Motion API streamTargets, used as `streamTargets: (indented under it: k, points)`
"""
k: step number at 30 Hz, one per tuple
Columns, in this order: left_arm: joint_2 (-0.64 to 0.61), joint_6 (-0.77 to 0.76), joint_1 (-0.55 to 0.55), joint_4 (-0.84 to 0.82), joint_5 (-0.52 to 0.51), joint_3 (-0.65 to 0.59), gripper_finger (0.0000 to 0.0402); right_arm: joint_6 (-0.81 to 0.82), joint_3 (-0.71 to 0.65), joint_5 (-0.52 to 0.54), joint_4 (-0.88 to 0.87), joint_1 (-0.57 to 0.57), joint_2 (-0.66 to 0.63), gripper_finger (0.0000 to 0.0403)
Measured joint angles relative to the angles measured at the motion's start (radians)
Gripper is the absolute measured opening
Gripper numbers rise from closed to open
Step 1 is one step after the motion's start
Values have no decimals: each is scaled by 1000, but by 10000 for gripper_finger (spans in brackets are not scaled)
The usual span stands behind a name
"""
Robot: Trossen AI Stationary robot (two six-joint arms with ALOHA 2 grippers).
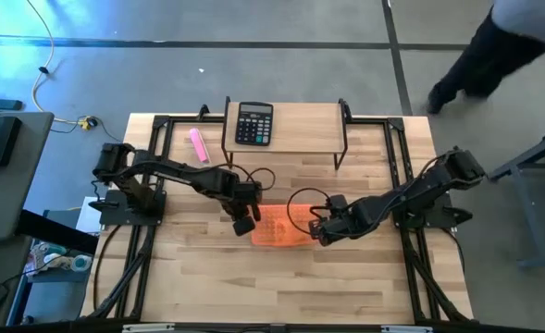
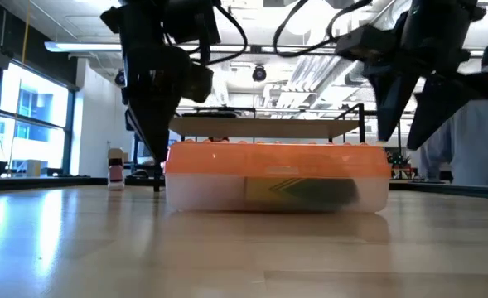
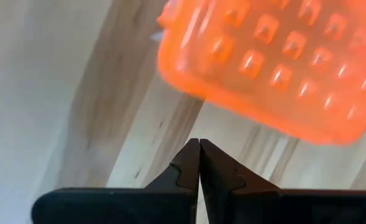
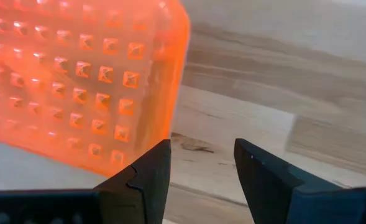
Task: Pack school essentials
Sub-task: Return to Home Position
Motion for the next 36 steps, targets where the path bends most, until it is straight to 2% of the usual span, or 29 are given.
streamTargets:
  k: [5,9,14,17,21,26,33,36]
  points:
    - [-92,8,37,-93,0,-1,0,-26,0,23,-95,0,-105,169]
    - [-187,9,73,-117,1,-2,0,-127,1,107,-132,-2,-223,169]
    - [-321,15,116,-107,10,-2,0,-345,1,271,-133,-9,-389,169]
    - [-402,34,145,-79,36,-1,0,-535,0,368,-120,-12,-485,169]
    - [-511,46,176,-22,53,-1,0,-789,1,441,-80,-16,-610,169]
    - [-631,78,201,86,47,-2,0,-1078,0,468,-5,-16,-749,169]
    - [-754,80,211,243,44,-2,0,-1341,0,501,34,-16,-856,169]
    - [-791,126,211,289,44,-2,0,-1437,0,481,32,-16,-884,153]
